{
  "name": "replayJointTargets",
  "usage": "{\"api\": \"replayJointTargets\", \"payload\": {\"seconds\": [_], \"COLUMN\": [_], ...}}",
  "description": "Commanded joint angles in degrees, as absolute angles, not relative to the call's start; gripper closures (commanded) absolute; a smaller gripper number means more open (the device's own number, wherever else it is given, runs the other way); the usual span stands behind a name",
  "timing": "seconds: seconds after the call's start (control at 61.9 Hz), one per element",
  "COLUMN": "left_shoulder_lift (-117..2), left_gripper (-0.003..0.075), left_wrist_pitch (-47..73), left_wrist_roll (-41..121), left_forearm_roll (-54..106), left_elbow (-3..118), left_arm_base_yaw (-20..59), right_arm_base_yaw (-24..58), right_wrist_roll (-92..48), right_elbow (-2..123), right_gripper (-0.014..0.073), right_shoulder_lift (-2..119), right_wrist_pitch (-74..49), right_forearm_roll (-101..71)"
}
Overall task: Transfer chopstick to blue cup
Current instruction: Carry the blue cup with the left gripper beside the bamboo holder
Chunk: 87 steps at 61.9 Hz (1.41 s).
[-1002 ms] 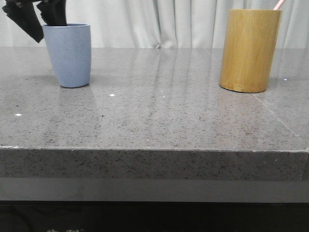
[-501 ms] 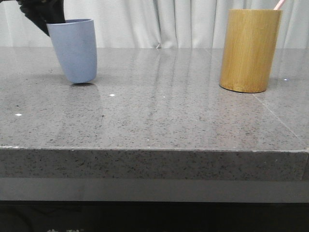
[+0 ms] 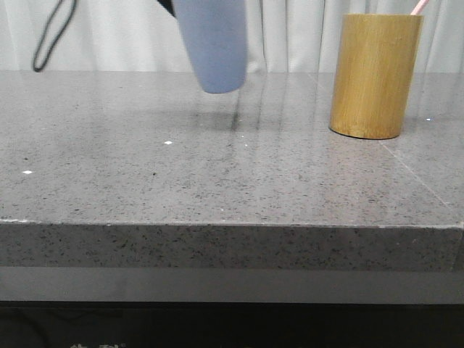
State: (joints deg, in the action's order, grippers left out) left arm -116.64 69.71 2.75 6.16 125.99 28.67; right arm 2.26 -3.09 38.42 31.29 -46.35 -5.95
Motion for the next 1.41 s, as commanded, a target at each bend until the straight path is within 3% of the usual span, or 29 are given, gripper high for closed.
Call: {"api": "replayJointTargets", "payload": {"seconds": [0.0,1.002,1.067,1.309,1.39], "left_shoulder_lift": [-115.6,-120.9,-120.9,-120.9,-120.9], "left_gripper": [0.0739,0.0732,0.0694,0.0360,0.0338], "left_wrist_pitch": [68.2,70.2,70.0,71.1,71.4], "left_wrist_roll": [2.2,2.3,2.3,2.3,2.1], "left_forearm_roll": [7.0,7.0,7.0,7.0,7.1], "left_elbow": [130.4,132.1,132.8,135.9,136.6], "left_arm_base_yaw": [30.5,34.0,34.0,34.0,34.0], "right_arm_base_yaw": [1.9,1.9,1.9,1.9,1.9], "right_wrist_roll": [-3.0,-3.0,-3.0,-3.0,-3.0], "right_elbow": [40.3,40.3,40.3,40.3,40.3], "right_gripper": [0.0033,0.0033,0.0033,0.0033,0.0033], "right_shoulder_lift": [31.9,31.9,31.9,31.9,31.9], "right_wrist_pitch": [-43.2,-43.9,-44.2,-44.4,-44.3], "right_forearm_roll": [-6.3,-6.3,-6.3,-6.3,-6.3]}}
